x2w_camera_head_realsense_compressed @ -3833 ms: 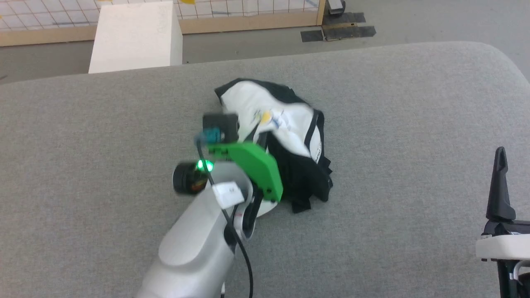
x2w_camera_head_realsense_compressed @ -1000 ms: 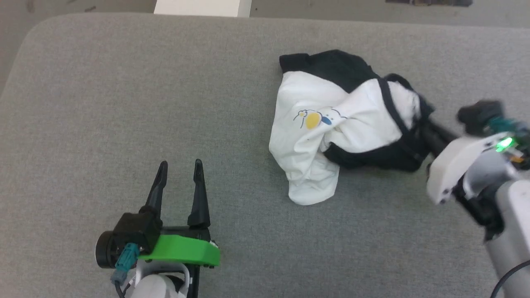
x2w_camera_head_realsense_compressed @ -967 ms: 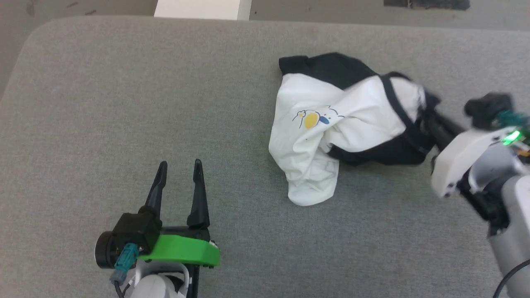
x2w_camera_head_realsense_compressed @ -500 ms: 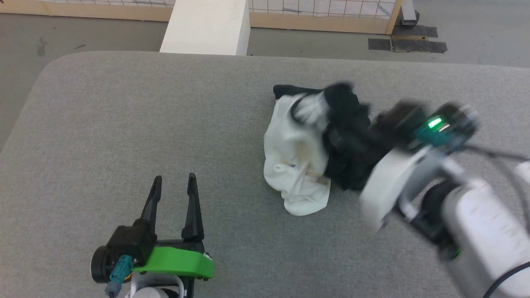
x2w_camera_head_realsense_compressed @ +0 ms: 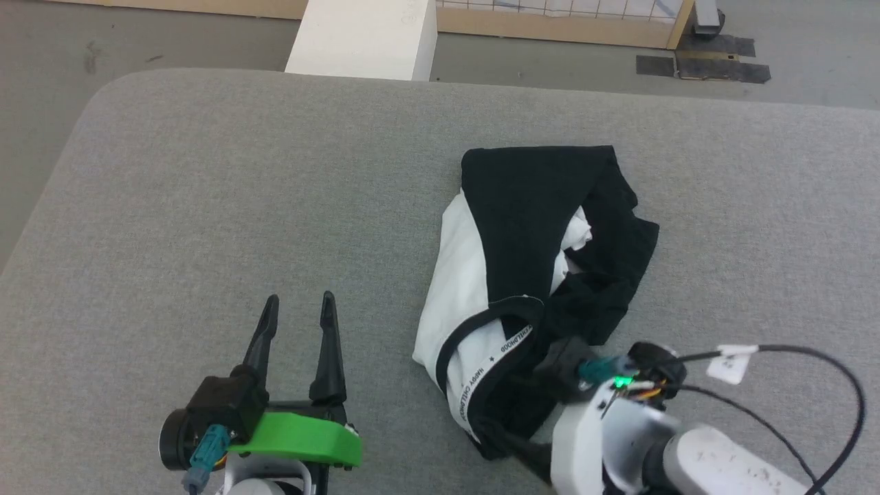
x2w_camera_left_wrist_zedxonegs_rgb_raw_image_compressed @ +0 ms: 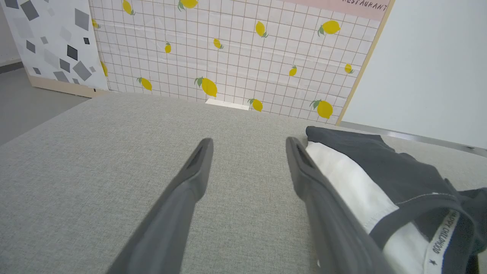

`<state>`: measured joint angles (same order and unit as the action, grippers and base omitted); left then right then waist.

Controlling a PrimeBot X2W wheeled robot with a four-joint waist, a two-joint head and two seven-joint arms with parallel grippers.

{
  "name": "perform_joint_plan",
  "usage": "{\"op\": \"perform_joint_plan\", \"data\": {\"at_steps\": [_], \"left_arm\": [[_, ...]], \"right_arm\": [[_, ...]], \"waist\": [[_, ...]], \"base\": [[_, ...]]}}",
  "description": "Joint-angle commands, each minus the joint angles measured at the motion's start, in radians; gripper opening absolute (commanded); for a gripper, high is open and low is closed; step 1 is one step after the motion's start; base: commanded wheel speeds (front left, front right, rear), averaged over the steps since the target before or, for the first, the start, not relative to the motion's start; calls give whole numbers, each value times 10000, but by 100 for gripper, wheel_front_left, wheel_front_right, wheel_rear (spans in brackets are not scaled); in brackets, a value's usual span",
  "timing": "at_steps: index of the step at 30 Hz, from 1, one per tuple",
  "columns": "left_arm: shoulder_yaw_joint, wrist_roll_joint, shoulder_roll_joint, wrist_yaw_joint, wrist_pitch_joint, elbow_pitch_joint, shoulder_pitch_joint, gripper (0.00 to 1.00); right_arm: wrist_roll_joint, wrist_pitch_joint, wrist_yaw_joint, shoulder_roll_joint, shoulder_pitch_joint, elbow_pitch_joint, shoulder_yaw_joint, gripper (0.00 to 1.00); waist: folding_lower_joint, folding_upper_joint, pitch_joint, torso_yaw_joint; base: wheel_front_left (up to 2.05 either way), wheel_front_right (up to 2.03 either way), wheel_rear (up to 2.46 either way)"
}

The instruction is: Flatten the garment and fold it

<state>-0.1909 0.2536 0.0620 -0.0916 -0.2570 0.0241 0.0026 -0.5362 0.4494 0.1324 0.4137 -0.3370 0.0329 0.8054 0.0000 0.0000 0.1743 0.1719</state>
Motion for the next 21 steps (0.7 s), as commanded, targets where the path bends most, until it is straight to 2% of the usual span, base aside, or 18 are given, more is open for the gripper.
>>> {"op": "perform_joint_plan", "data": {"at_steps": [1, 7, 12, 15, 21], "left_arm": [[6, -78, -51, 43, -47, -20, -24, 100], [-12, -103, -64, 59, -47, -1, 61, 100], [-21, -146, -72, 79, -47, 65, 49, 100], [-55, -185, -77, 95, -47, 85, -20, 100], [-150, -179, -94, 70, -47, 108, -221, 100]], "right_arm": [[-131, -153, -17, -37, -68, 50, -252, 100], [-141, -664, -17, -132, -254, 467, -2227, 100], [648, -373, -17, -364, 79, 564, -4424, 100], [1018, 95, -17, -431, 340, 585, -4838, 100], [1337, 1075, -17, -513, 656, 9, -4763, 100]], "waist": [[0, 0, -21, -26], [0, 0, -70, -54], [0, 0, 61, 35], [0, 0, 226, 159], [0, 0, 698, 429]], "base": [[0, 0, 0], [0, 0, 0], [0, 0, 0], [0, 0, 0], [0, 0, 0]]}}
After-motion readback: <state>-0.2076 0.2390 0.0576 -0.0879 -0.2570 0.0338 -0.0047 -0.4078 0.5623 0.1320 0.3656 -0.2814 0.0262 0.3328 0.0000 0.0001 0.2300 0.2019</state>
